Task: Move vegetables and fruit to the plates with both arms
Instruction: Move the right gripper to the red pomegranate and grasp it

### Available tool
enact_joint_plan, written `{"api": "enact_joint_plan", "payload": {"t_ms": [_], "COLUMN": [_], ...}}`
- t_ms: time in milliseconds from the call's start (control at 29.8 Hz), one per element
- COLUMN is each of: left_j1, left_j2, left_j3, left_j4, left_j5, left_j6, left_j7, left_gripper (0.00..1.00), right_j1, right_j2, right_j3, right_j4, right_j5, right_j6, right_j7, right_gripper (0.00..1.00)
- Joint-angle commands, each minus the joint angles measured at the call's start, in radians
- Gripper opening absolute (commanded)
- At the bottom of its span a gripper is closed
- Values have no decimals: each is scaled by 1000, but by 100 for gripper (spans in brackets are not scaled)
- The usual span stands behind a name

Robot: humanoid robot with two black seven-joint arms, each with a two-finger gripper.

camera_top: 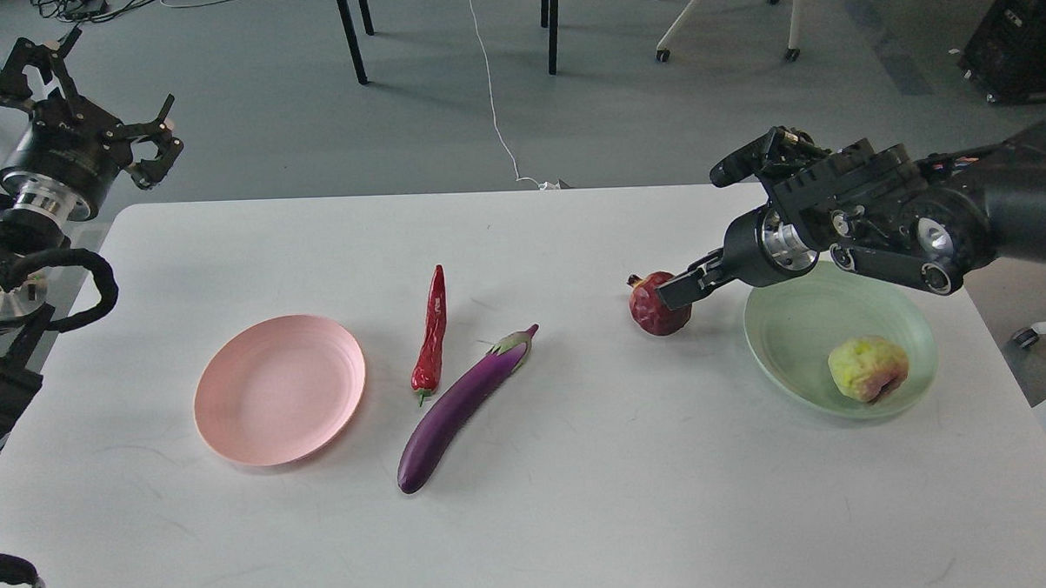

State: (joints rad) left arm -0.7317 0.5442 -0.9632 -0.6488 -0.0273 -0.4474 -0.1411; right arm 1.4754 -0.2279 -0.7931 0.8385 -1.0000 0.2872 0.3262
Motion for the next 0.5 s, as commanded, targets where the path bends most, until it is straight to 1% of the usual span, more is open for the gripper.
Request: {"api": "enact_joint_plan", "payload": {"t_ms": [0, 168, 235, 302, 369, 469], "left_j1": [5, 12, 14, 14, 14, 12], "left_j2": [2, -6, -3, 3, 7, 8], "left_j3": [1, 1, 1, 0, 0, 0], "left_j4": [0, 0, 0, 0, 0, 0], "left_j5": [0, 0, 1, 0, 1, 0], "left_j6": [-2, -2, -2, -4, -4, -4], "left_j7": [0, 0, 0, -2, 0, 0], "left_gripper": [98, 98, 98, 98, 98, 98], "right_j1": [-36, -53, -55, -63, -63, -47], "right_j2": [58, 88, 94, 96, 96, 88], "right_j3": [0, -3, -12, -27, -41, -35], "right_j4": [-70, -113, -113, -113, -111, -102], "right_j5": [0, 0, -3, -5, -5, 1], "right_j6": [-2, 7, 10, 12, 12, 9], "right_j7": [0, 2, 2, 2, 4, 5], "right_gripper": [95, 95, 89, 77, 60, 44]}}
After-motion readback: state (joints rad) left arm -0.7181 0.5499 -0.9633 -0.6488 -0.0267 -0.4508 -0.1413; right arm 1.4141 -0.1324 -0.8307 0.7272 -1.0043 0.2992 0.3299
